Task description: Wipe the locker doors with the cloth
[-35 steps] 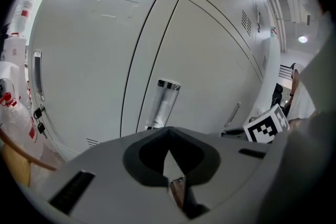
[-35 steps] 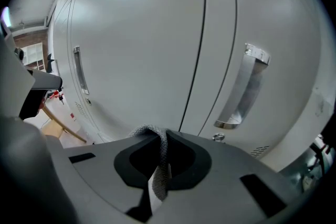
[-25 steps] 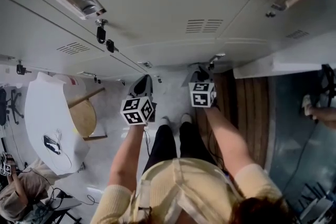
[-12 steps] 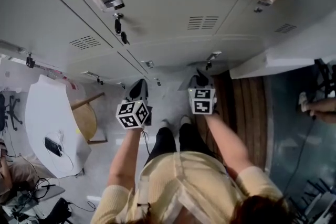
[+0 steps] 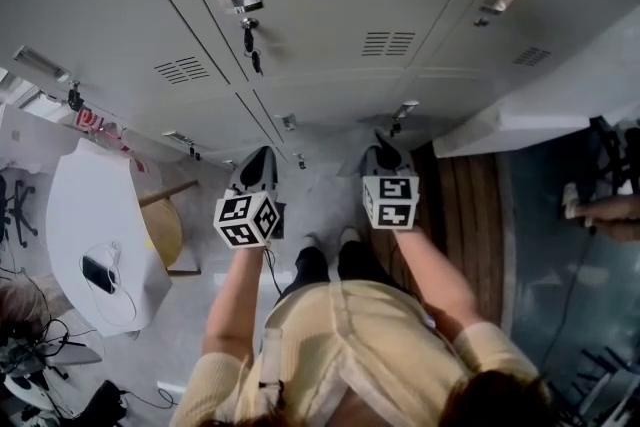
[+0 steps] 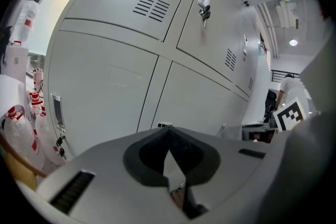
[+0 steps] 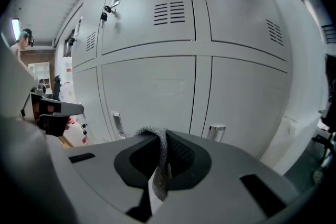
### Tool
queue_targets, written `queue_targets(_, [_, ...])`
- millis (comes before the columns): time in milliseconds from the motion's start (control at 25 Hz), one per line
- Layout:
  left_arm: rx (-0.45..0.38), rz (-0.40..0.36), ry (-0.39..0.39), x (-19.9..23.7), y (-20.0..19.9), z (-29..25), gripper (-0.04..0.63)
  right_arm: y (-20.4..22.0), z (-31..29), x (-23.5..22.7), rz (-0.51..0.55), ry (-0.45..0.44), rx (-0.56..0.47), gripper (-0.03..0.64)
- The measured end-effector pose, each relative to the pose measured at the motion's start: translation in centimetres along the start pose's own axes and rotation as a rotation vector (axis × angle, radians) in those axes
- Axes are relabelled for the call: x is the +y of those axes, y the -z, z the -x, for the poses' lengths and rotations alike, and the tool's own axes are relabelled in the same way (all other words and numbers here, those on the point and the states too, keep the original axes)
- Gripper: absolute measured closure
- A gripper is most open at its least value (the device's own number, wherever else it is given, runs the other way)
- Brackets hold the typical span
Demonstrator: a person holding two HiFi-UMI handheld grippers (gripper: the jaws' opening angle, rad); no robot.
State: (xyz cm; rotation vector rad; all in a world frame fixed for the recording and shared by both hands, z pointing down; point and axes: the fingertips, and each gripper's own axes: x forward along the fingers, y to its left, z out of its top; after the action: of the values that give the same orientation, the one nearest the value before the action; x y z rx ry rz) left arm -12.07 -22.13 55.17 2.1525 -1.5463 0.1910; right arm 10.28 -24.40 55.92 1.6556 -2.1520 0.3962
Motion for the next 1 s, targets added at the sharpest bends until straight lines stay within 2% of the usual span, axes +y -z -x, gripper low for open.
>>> queue_targets(240, [-0.042,-0.052,-0.033,-0.8,-2.5,2.4,0.607,-3.4,2.6,1.0,-0.014,-0.041,-0.063,0.611])
queue_targets(600, [-0.093,-0.069,-0.044,-1.4,-5.0,5.2,0.607,-6.9,5.7,2.0,-0.024,-0.093,-0.143,0.611])
queue_targets(1000, [-0.122,-0.09,-0.003,-2.6,-7.6,6.8,0.607,-9.3,7.8,2.9,-0.023,-0.124,-0.213,0.611])
